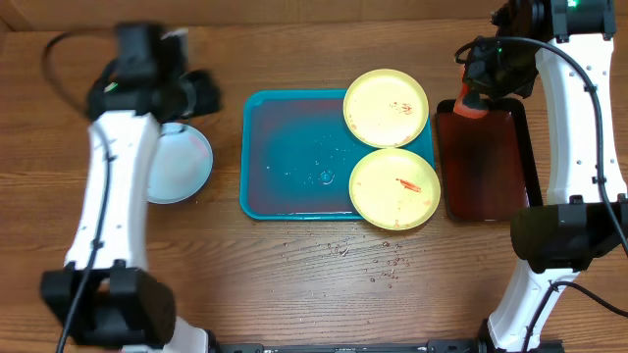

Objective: Clean dirty plates on tray and stack at the side
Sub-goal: 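Move the left gripper to the upper yellow plate's rim and grip it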

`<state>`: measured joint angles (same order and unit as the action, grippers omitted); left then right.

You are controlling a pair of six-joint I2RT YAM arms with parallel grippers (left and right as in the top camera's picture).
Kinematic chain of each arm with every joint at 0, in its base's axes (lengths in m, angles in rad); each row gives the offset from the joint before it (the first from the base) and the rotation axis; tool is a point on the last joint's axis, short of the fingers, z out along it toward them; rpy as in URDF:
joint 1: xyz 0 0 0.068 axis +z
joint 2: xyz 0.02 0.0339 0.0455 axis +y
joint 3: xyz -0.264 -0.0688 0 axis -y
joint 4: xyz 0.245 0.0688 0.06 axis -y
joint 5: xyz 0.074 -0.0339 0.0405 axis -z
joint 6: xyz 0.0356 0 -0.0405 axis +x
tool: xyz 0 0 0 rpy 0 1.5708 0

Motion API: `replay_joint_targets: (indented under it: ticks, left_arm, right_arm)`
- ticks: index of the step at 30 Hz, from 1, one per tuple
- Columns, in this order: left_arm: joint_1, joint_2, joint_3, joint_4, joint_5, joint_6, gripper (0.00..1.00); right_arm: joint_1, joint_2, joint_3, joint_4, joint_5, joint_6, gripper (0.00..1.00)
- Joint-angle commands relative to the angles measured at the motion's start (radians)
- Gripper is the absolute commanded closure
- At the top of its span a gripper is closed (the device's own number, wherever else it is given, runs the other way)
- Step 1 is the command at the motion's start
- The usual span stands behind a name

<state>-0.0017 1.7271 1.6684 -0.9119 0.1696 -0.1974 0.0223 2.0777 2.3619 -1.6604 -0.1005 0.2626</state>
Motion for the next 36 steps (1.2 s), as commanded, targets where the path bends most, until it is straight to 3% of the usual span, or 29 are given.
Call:
replay_joint_targets:
  ticks: [1, 8, 17, 36]
  left_arm:
    - [-0.101, 0.145, 0.16, -0.043, -0.041, 0.026, 0.42]
    - [-0.265, 0.418, 0.384, -0.013, 0.069, 0.056, 0.39]
    - [-0.399, 0.618, 0.407, 0.145, 0.106, 0.04, 0.37]
    - [-0.444, 0.731, 0.417, 0.219, -0.012, -0.068, 0.43]
  right_arm:
    - [0.006, -0.006, 0.013, 0.005, -0.005, -0.005, 0.96]
    - [0.006, -0.006, 0.013, 0.004, -0.005, -0.005, 0.96]
    - [0.006, -0.006, 0.013, 0.001, -0.005, -0.005, 0.96]
    - [0.006, -0.006, 0.013, 0.005, -0.005, -0.009, 0.96]
